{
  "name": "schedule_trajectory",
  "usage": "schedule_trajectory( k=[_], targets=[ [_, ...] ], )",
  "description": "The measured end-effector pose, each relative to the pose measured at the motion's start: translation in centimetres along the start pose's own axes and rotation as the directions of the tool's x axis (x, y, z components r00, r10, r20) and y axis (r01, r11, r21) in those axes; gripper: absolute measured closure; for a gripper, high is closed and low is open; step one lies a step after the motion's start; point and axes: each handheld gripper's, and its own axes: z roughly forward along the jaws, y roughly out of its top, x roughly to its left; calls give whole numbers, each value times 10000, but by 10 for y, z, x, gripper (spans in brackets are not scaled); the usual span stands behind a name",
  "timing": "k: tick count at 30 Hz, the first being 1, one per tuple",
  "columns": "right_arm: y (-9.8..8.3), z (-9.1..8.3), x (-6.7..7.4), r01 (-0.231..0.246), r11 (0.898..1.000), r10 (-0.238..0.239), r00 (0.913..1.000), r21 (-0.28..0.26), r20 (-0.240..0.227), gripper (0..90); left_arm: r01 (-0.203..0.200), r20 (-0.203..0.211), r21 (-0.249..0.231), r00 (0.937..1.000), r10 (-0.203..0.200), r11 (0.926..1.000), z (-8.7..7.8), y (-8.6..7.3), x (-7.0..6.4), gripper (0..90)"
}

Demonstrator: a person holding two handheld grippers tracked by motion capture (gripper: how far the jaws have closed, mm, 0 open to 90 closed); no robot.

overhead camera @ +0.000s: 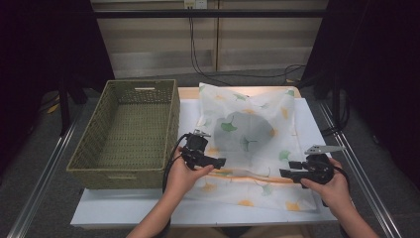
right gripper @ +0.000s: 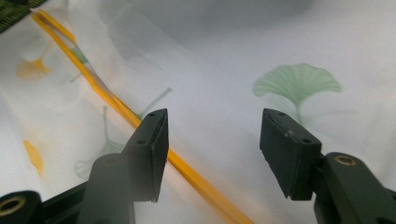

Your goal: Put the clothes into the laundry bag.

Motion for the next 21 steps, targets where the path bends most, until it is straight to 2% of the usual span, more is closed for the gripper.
schedule_trajectory(
  k=[1, 4, 9, 15, 18, 21],
  targets=[
    [-2, -3, -1, -103, 9999, 103, 9999, 40, 101, 424, -26, -12, -1, 10000, 26, 10000, 0, 0, 0, 104],
    [-6, -8, -8, -25, 10000, 25, 9987, -12, 507, 411, -4, 14, -8, 10000, 4, 10000, 0, 0, 1, 103],
    [-14, -15, -15, -52, 10000, 49, 9965, 38, 829, 415, -2, -15, 10, 10000, 2, 10000, 0, -1, 2, 104],
    [-30, -20, -28, -502, 9984, 464, 9904, 262, 1305, 439, 9, -37, 36, 10000, -9, 10000, 0, -1, 2, 105],
    [-35, -21, -32, -934, 9952, 891, 9887, 305, 1205, 502, -13, -87, 53, 10000, 13, 10000, 0, -1, 2, 106],
    [-39, -18, -32, -965, 9944, 906, 9884, 435, 1217, 517, -64, -64, 42, 10000, 64, 10000, 0, 0, 1, 106]
  ],
)
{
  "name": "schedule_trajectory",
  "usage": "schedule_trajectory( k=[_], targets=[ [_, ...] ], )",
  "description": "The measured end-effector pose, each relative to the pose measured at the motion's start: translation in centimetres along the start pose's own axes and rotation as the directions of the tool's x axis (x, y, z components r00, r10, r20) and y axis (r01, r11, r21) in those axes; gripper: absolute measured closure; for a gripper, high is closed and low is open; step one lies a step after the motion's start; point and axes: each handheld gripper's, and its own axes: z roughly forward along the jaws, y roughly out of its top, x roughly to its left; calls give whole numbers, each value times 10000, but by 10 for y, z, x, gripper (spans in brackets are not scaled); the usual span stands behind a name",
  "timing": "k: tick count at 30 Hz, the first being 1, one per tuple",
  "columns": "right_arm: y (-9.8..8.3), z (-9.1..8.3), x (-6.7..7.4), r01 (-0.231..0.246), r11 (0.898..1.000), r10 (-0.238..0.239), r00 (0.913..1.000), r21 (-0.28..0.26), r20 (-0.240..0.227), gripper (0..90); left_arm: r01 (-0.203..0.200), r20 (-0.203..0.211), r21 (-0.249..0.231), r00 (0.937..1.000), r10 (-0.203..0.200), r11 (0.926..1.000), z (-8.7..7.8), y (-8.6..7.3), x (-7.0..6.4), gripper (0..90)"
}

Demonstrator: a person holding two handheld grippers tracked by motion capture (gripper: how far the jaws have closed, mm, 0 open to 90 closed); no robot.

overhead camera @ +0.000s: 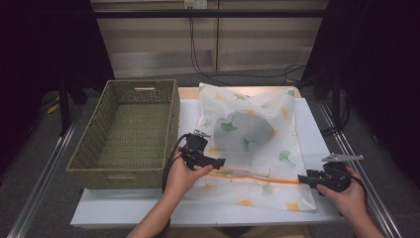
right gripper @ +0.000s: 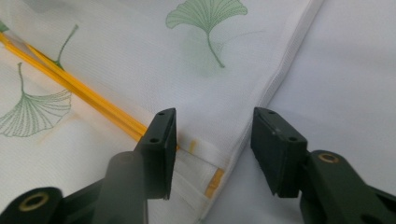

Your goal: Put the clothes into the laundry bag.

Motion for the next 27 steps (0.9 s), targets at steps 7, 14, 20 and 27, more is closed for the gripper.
schedule_trajectory(
  k=[7, 14, 20, 27],
  targets=[
    [0, 1, 7, 376, 9993, -376, 9985, 25, 396, 662, 28, -7, -67, 10000, -28, 10000, -2, 0, 0, 106],
    [3, 4, 13, 302, 9992, -307, 9993, 254, 197, 858, 56, -42, -93, 10000, -56, 9999, -2, 0, -1, 107],
    [6, 0, 6, 308, 9992, -314, 9993, 245, 217, 870, 64, -39, 58, 10000, -64, 10000, -2, -2, -1, 106],
    [6, -8, -10, -100, 9999, 101, 9993, -35, 347, 870, 382, -4, 150, 9993, -382, 9992, -3, -8, 3, 107]
  ],
)
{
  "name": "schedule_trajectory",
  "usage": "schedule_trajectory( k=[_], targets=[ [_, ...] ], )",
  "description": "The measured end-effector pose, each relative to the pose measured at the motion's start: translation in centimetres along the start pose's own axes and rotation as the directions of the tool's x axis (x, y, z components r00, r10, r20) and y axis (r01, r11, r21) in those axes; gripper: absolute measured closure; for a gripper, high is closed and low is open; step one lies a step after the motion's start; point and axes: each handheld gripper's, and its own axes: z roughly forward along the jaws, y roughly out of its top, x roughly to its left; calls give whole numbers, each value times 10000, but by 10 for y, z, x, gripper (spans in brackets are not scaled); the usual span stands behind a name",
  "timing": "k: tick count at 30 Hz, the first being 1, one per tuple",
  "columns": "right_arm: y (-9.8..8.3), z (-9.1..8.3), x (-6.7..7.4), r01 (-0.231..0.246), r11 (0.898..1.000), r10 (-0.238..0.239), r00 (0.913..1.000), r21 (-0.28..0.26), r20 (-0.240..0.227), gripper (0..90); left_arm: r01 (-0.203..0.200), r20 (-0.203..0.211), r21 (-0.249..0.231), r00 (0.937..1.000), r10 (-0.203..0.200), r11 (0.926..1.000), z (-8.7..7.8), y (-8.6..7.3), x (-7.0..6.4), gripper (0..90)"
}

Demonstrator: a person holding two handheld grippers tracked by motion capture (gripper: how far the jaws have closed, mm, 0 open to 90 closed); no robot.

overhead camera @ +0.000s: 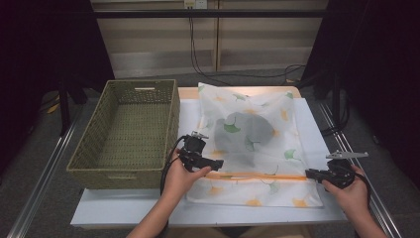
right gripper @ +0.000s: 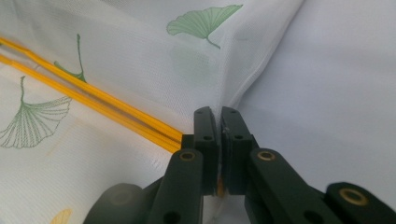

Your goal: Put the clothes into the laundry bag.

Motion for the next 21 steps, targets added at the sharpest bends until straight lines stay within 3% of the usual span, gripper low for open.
schedule_trajectory(
  k=[9, 13, 15, 16, 21],
  targets=[
    [3, -3, -9, -14, 9998, 21, 9993, -205, 362, 869, 295, 34, 312, 9996, -297, 9991, -3, -12, 2, 109],
    [3, -5, -12, -190, 9995, 198, 9992, -244, 351, 868, 201, -14, 331, 9998, -200, 9992, -7, -15, -3, 110],
    [3, -4, -11, -56, 9996, 64, 9996, -261, 288, 862, 59, -80, 384, 10000, -56, 9992, -10, -16, -5, 111],
    [3, -4, -9, -101, 9996, 110, 9994, -270, 326, 856, 170, -46, 361, 9998, -169, 9992, -10, -17, -6, 113],
    [6, -4, -6, -89, 9992, 103, 9993, -384, 367, 702, 284, -56, 550, 9996, -282, 9981, -11, -22, -8, 118]
  ],
)
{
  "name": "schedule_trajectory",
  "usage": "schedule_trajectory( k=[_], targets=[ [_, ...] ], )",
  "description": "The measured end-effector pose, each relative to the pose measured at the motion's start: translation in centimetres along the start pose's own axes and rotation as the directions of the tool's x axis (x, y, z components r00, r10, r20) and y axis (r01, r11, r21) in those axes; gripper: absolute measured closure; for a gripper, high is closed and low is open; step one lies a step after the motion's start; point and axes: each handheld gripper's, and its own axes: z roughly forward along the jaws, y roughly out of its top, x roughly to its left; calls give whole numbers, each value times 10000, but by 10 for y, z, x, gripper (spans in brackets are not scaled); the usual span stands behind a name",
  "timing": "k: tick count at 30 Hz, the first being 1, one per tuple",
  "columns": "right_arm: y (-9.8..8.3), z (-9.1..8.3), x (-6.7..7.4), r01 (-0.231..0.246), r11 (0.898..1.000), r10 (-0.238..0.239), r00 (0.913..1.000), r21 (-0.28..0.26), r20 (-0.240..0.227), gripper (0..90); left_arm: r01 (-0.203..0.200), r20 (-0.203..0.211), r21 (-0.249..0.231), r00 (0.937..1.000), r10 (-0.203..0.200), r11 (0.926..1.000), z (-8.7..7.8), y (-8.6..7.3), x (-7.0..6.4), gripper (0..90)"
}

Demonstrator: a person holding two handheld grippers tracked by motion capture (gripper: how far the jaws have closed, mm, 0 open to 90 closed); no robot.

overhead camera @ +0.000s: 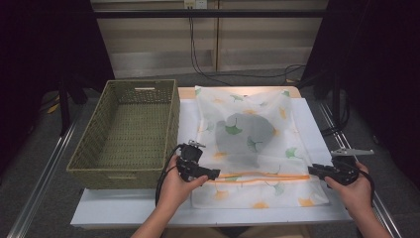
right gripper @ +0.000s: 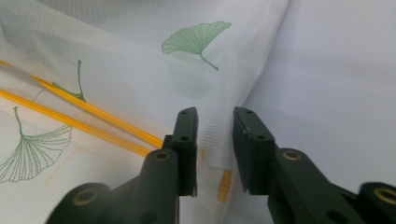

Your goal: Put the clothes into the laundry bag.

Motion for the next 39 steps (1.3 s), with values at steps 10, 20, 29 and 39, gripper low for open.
schedule_trajectory(
  k=[10, 20, 29, 39],
  targets=[
    [11, -1, 14, 391, 9979, -411, 9984, -510, -382, 470, 363, -206, -60, 9991, -364, 9993, -2, -8, -3, 130],
    [22, 7, 26, 737, 9956, -786, 9931, -577, -875, 405, 697, -206, 11, 9974, -697, 9976, -5, -17, -1, 138],
    [33, 17, 39, 989, 9925, -1076, 9857, -719, -1298, 393, 709, -374, -2, 9968, -709, 9975, -9, -25, 1, 138],
    [42, 25, 51, 1175, 9896, -1299, 9782, -835, -1621, 385, 658, -503, 4, 9966, -657, 9978, -10, -34, -4, 165]
  ],
)
